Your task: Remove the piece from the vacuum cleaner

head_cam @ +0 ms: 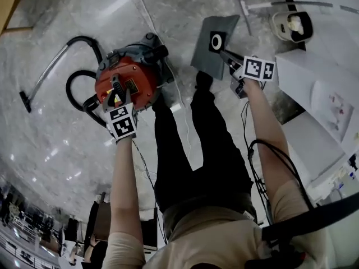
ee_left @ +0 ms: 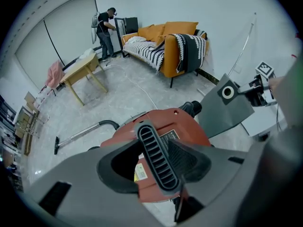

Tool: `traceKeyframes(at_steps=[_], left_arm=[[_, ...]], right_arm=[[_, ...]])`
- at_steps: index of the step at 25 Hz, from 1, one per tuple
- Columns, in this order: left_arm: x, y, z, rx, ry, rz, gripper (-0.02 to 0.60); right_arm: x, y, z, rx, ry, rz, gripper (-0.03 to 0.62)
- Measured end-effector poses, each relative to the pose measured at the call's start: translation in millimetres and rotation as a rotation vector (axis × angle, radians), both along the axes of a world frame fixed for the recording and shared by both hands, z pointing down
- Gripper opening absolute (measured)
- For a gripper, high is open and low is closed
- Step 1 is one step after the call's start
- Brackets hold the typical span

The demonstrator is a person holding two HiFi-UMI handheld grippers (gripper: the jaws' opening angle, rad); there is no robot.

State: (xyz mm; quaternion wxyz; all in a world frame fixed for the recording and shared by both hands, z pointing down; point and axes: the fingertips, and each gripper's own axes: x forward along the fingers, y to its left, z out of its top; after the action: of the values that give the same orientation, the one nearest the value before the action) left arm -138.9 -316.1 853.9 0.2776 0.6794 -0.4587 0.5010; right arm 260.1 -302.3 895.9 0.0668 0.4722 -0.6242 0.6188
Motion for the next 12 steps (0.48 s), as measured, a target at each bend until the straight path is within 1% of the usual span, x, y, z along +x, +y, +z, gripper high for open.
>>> traceKeyframes(at_steps=[3,7,9,12], left_arm=[[-5,-8,4,-0.044,-0.008,0.001,0.184],[-7,5,-4,-0.114,-0.059,0.001,0.184],[-5,8,-19,-0.115,-0.073,0.000,0.184],[3,13,-48,-0.092,-0.061,-0.003,0.184]], right_arm=[[3,3,-15,0.000,-0.007,0.044,0.028],[4,13,-44,-0.008,-0.036,0.055,0.029],[4,17,-62,-0.006,-0.046,0.055,0.028],[2,20,-88,0.005,-0.063,0.065,0.028]])
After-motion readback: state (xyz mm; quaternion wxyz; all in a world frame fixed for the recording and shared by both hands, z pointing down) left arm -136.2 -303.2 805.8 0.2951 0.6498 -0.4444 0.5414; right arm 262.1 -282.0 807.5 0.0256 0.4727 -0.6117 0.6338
